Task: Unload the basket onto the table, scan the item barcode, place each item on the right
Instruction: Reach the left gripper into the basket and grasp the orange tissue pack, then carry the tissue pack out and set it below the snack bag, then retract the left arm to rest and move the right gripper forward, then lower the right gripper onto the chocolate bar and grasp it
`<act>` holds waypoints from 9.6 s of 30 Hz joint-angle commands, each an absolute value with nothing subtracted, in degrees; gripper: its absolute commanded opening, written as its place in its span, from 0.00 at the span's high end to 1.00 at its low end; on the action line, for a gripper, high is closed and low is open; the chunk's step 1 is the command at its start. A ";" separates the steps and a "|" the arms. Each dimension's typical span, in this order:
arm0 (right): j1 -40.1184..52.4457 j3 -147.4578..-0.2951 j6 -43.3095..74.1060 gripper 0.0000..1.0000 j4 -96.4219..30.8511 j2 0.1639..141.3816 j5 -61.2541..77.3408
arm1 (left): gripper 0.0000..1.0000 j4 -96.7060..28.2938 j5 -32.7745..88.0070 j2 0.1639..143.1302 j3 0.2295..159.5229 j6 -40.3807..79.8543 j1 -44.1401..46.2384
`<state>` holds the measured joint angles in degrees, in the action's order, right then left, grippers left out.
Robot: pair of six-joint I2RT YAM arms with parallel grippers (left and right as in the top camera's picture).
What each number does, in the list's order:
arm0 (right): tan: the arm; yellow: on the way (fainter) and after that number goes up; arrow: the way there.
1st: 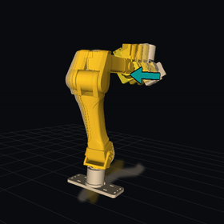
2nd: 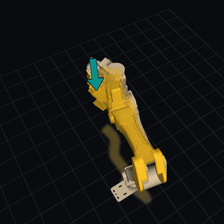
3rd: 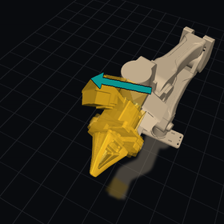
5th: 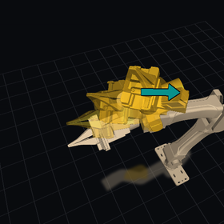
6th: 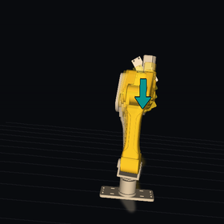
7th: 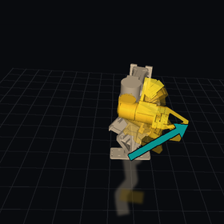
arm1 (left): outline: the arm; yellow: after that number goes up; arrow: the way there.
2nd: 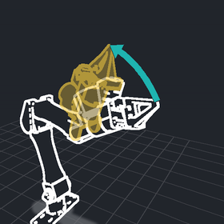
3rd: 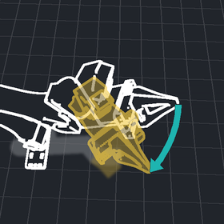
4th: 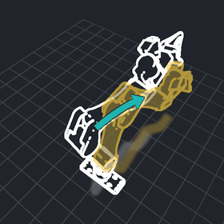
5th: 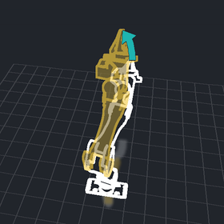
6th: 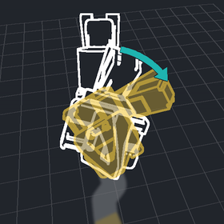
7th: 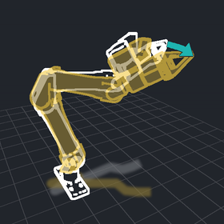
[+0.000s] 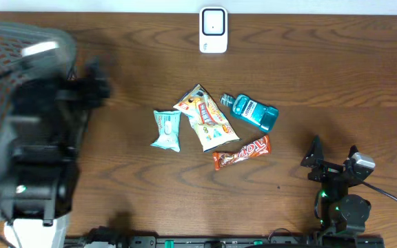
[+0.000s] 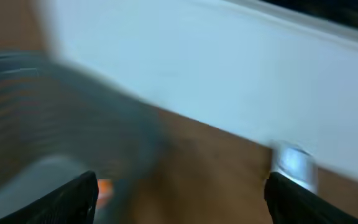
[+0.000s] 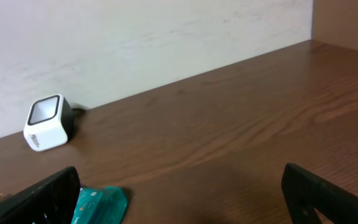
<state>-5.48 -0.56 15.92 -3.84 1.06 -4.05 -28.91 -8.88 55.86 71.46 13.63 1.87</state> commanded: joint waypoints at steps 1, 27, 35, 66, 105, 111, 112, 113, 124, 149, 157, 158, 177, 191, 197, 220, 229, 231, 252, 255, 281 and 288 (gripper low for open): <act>-5.21 -0.32 15.38 0.01 -3.86 1.04 -4.10 | 0.09 -31.55 -12.99 56.60 71.59 24.03 -11.38; -5.21 -0.32 15.38 0.01 -3.86 1.04 -4.10 | 0.05 -29.69 31.35 101.86 71.59 4.71 -37.19; -5.19 -0.32 15.38 0.01 -3.86 1.04 -4.10 | 0.05 -25.85 34.30 107.02 71.59 -0.45 -35.53; -5.21 -0.32 15.38 0.01 -3.86 1.04 -4.10 | 0.12 -21.91 12.51 112.60 70.06 -1.50 -26.26; -5.21 -0.32 15.40 0.01 -3.86 1.04 -4.10 | 0.93 -38.63 27.66 61.12 67.96 19.99 -5.23; -5.21 -0.32 15.40 0.01 -3.86 1.04 -4.10 | 0.93 -40.38 16.36 66.72 59.68 19.09 16.43; -5.21 -0.32 15.40 0.01 -3.86 1.04 -4.10 | 0.92 -39.92 13.93 68.25 58.06 19.11 20.05; -5.21 -0.32 15.40 0.01 -3.86 1.04 -4.10 | 0.93 -39.22 11.46 69.93 56.53 19.16 23.35; -5.21 -0.32 15.40 0.01 -3.86 1.04 -4.10 | 0.93 -23.14 1.26 94.13 50.89 32.03 37.89; -5.21 -0.32 15.38 0.01 -3.86 1.04 -4.10 | 0.02 -14.52 -14.50 75.55 76.23 5.80 27.79; -5.21 -0.32 15.38 0.01 -3.86 1.04 -4.10 | 0.02 -13.82 -14.79 66.37 82.81 -6.50 20.56; -5.21 -0.32 15.40 0.01 -3.86 1.04 -4.10 | 0.02 -14.17 -15.62 65.01 82.81 -7.73 20.08; -5.19 -0.32 16.36 0.01 -3.86 1.04 -2.81 | 0.02 -22.33 -16.10 46.92 77.93 -10.83 19.79; -5.19 -0.32 53.98 0.01 -2.35 1.04 32.08 | 0.02 -22.65 -1.61 20.16 67.22 0.16 10.20; -5.19 -0.32 56.36 0.01 -2.50 1.04 38.26 | 0.02 -26.20 11.03 14.68 66.72 6.02 1.28; -5.15 -1.48 53.12 0.01 0.05 1.10 52.60 | 0.02 -29.10 8.40 0.21 66.57 3.22 7.42; -5.15 -11.79 42.09 0.01 -8.08 5.58 46.30 | 0.02 -20.18 -15.05 0.23 60.01 3.27 5.39; -5.15 -14.33 38.37 0.01 -13.65 8.95 42.28 | 0.02 -17.32 -15.75 0.34 57.93 3.29 5.32; -2.33 -16.97 42.78 0.06 -27.66 37.69 33.34 | 0.02 -9.04 -15.73 3.90 44.38 16.84 5.32; -1.17 -12.99 42.81 0.09 -19.53 40.07 33.34 | 0.02 -9.04 -15.73 3.86 43.40 16.84 5.32; 7.01 -3.66 44.31 0.22 22.24 69.30 26.48 | 0.02 -10.15 -15.75 0.14 42.41 16.82 5.32; 9.43 -3.70 44.60 0.24 31.62 80.18 21.96 | 0.02 -10.17 -15.75 0.14 42.41 16.82 5.32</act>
